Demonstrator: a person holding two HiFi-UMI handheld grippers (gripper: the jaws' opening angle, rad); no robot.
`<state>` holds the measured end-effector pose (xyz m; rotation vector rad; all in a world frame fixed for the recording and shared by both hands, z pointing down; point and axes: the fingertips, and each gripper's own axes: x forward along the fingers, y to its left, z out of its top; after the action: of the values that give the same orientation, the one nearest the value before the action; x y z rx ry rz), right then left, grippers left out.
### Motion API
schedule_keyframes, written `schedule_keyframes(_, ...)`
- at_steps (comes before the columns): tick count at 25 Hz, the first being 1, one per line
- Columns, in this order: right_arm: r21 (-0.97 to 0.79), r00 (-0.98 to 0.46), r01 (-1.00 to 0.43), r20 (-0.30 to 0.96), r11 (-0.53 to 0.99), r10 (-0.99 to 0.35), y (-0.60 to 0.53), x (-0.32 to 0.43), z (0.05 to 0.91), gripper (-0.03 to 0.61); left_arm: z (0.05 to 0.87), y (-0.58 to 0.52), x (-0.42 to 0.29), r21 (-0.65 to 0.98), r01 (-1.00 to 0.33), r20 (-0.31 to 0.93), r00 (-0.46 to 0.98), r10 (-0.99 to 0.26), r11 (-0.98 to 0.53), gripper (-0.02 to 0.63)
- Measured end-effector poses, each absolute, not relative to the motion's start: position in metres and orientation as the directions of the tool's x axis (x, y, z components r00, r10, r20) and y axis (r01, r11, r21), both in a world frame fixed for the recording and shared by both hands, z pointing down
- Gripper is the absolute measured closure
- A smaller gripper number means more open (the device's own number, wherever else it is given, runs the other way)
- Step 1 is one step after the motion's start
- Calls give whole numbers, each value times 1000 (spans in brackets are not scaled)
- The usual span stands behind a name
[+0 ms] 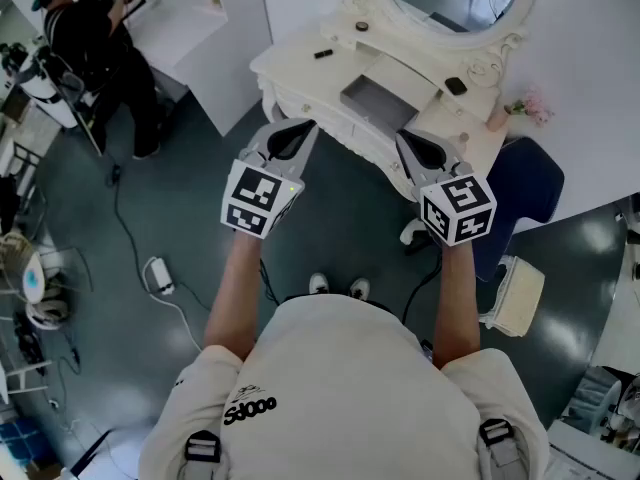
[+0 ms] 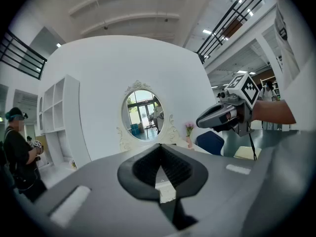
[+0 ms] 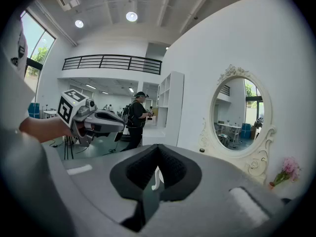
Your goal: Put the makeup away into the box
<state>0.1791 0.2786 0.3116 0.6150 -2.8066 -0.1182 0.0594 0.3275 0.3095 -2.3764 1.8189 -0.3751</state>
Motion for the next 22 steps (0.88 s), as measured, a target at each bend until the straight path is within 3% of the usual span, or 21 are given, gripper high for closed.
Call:
schedule_keyframes(11,139,-839,-481,215,866,-500,262,150,311,575,317,321,26,-258,-921,123,270,-955,-293,594)
schedule_keyframes(22,107,-855,-429,272,897,-442,241,113,333,577,333,290,-10,-227,-933,128,255,-959,-278,594)
